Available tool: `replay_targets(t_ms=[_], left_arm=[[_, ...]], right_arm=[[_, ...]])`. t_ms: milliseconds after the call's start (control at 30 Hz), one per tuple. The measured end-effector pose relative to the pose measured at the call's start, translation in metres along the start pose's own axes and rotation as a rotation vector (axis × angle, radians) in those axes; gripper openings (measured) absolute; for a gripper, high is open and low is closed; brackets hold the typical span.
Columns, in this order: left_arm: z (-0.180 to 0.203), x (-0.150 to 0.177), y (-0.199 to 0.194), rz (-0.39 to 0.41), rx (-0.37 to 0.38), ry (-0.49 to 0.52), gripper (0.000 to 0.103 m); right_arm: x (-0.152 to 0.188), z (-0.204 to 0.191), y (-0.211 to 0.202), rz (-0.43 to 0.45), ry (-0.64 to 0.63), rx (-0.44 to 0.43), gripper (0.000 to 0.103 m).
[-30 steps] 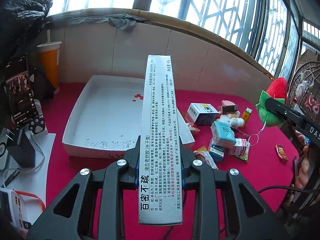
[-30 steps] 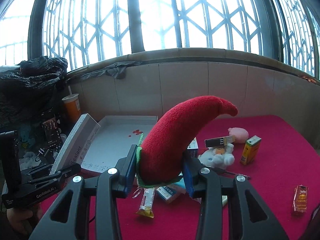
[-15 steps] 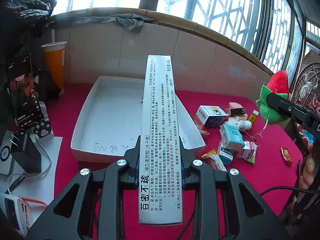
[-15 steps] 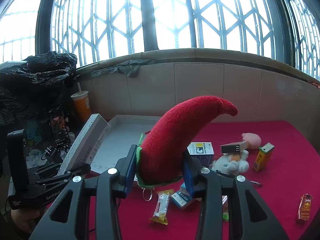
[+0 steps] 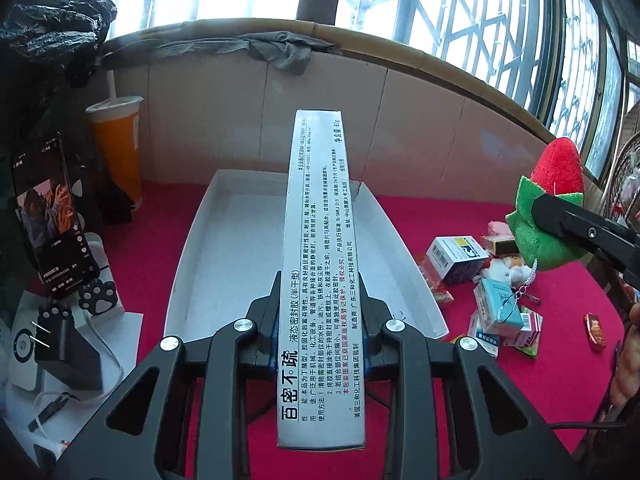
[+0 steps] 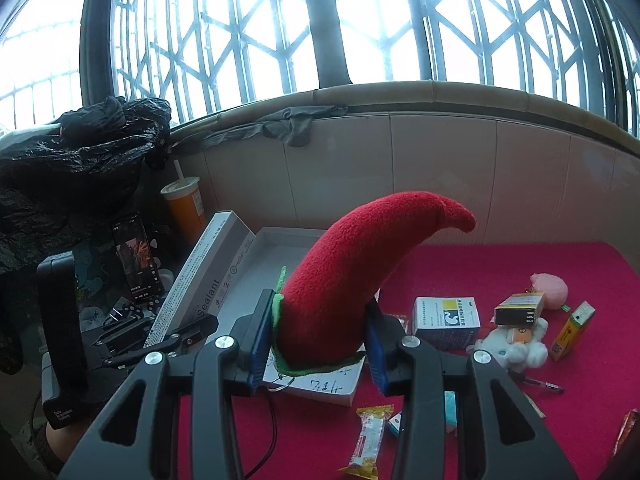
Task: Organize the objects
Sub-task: 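Lower the white box and red chili into the cardboard box, opening both tools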
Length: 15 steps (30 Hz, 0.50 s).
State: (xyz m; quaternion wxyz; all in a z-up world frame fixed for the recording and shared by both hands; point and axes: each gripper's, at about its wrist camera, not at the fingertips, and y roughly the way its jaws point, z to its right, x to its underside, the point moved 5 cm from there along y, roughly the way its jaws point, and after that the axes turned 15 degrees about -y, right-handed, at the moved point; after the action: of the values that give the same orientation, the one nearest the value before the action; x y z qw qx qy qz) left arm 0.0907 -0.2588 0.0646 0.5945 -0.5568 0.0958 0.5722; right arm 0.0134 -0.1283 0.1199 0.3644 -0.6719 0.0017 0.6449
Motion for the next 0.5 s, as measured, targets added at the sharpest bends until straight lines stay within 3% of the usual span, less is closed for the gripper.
replay_targets(t_ms=[500], left_arm=[[-0.015,-0.027,0.052,0.002,-0.163,0.037,0.028]], right_arm=[[-0.011,-0.001,0.087,-0.144,0.028,-0.083,0.041]])
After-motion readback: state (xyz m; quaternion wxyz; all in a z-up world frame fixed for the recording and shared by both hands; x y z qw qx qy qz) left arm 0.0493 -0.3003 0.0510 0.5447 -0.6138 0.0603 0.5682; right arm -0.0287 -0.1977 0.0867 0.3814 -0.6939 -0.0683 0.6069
